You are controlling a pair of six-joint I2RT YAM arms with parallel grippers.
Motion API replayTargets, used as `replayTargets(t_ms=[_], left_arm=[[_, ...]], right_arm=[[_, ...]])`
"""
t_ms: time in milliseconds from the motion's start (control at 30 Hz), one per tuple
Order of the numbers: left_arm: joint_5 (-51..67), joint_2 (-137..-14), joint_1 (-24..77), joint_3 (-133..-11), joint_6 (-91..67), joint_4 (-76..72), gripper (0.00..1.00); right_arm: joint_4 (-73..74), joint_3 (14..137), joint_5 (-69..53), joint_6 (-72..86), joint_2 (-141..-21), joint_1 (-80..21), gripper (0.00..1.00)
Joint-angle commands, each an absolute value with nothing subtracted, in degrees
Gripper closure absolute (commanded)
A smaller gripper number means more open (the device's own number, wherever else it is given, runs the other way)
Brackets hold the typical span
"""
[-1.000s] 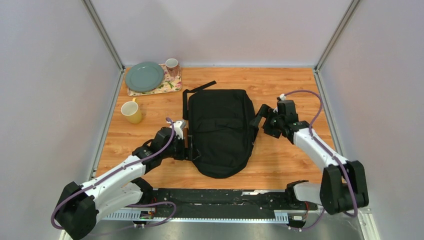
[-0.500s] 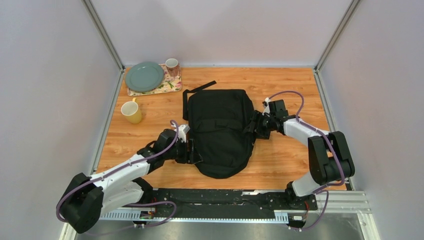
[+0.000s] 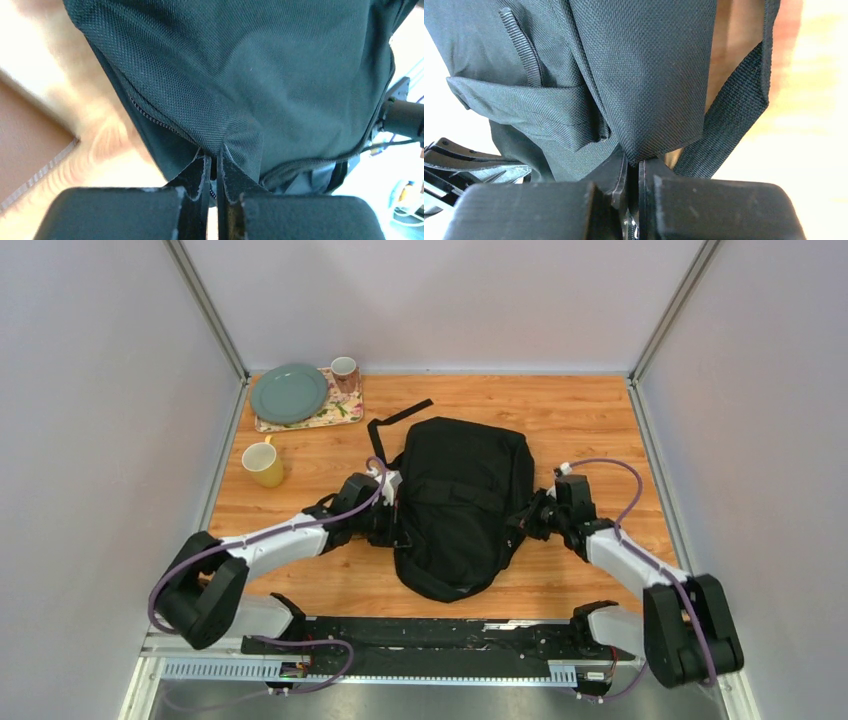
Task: Pack the student bag
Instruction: Adjust the student bag at the center of the board.
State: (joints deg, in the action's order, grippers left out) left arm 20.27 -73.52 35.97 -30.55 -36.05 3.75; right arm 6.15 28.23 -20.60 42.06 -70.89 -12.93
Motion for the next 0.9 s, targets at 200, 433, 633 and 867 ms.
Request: replayTargets(t_ms=[200, 433, 633, 867], left_arm=[[12.92, -88.85, 31.91, -58.08, -23.91, 11.59, 0.62], [11.95, -82.73, 29.97, -59.08, -23.2, 15.03, 0.27], [15.65, -68.59, 32.24, -45.98, -27.33, 12.92, 0.24], [13.63, -61.79, 44.36, -39.38, -31.37, 14.15, 0.23]], right_arm=[[1.68, 13.36, -1.94, 70.45, -50.89, -18.01, 1.0], [0.97, 17.66, 4.13, 77.18, -55.62, -24.87, 0.73], [8.4, 24.78, -1.05, 67.52, -61.0, -25.57, 0.5], [15.21, 21.72, -0.09, 58.46, -52.39, -25.58, 0.23]])
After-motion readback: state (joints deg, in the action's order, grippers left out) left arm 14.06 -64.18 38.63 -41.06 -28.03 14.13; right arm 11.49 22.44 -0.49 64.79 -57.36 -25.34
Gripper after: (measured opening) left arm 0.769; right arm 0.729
